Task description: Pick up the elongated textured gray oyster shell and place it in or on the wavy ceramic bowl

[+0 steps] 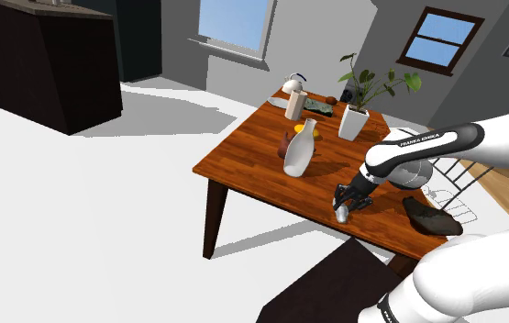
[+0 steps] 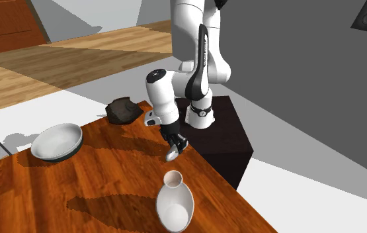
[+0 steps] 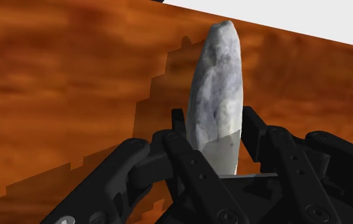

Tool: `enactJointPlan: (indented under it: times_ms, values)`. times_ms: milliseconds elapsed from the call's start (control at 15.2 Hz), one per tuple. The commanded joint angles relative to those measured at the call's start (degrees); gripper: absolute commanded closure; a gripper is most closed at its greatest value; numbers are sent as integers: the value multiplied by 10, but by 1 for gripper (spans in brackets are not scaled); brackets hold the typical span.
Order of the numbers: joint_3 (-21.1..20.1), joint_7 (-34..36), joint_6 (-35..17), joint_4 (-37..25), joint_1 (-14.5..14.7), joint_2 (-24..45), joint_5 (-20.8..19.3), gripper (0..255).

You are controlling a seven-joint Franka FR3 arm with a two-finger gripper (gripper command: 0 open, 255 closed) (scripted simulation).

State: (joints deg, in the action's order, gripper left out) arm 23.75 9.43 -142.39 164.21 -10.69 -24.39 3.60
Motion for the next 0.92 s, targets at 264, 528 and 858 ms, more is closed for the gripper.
enactJointPlan:
  times_ms: [264,528,858]
  values:
    - [0,0,0,0,0,0,0,255]
    - [-3,4,11,-2,-3,-8,-4,255]
    - [-18,23,64,-18,-17,-48,-18,255]
